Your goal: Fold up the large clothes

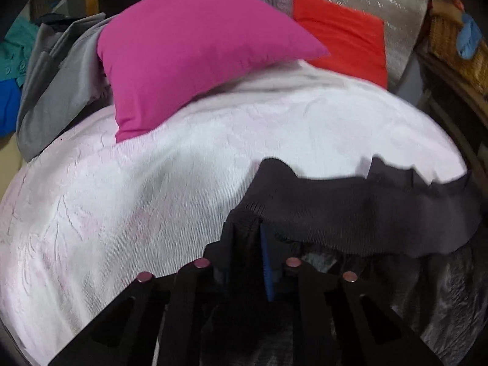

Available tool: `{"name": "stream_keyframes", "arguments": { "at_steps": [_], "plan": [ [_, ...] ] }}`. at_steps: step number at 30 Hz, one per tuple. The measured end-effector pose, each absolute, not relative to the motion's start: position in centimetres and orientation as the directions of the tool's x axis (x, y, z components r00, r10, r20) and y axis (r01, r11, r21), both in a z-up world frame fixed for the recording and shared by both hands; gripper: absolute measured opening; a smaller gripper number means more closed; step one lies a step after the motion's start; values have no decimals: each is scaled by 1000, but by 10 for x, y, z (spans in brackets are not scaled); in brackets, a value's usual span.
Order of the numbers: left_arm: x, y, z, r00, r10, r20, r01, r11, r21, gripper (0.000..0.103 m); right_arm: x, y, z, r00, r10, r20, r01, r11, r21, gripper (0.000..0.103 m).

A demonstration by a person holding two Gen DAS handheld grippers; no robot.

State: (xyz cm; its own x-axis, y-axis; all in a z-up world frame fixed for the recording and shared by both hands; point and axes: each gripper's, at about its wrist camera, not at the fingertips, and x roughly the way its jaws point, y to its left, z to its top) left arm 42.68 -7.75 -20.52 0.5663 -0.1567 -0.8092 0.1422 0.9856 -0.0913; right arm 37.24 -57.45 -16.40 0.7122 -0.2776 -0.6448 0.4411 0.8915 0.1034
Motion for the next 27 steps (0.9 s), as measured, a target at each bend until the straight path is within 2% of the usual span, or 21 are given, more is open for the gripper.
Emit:
{"name": "stream_keyframes", "arguments": {
  "at_steps": [4,8,12,13,14,15,16,18,22,23,25,27],
  "plan": [
    [429,-76,-202,605,-143,-784,103,990,-101,14,381,-585,-166,725,-274,-632,466,871,157,21],
    [433,-84,-208,643,-98,-760,90,995,-51,14,385,-585,-163,749,-289,-597,472,864,175,21],
    [441,-90,-229,602,-60,-796,84,996,-12,16,404,-596,-191,677,-242,-695,483,859,172,21],
    [441,-90,-229,598,-58,-800,83,996,-9,19,409,-602,-202,644,-196,-740,479,857,190,24],
    [440,-89,-228,599,-56,-799,79,997,-11,21,407,-607,-203,643,-176,-745,483,848,217,26],
    [438,-88,-226,599,-56,-799,76,997,-12,25,403,-611,-200,654,-160,-739,484,840,246,36],
    [436,-87,-224,597,-57,-800,77,997,-14,29,399,-613,-197,656,-149,-739,483,836,260,56],
    [427,-84,-216,599,-63,-799,80,997,-18,32,384,-621,-186,664,-131,-736,485,824,291,76],
    [401,-70,-188,635,-108,-765,77,994,-76,64,330,-639,-155,751,-129,-648,453,814,364,76],
    [393,-68,-181,650,-114,-751,75,994,-85,66,316,-643,-151,763,-119,-635,445,810,382,76],
    [374,-56,-167,683,-129,-719,72,991,-109,77,290,-654,-147,774,-75,-629,417,807,417,76],
    [362,-46,-164,687,-143,-712,68,989,-133,79,264,-661,-154,769,-31,-638,405,796,450,76]
  ]
}}
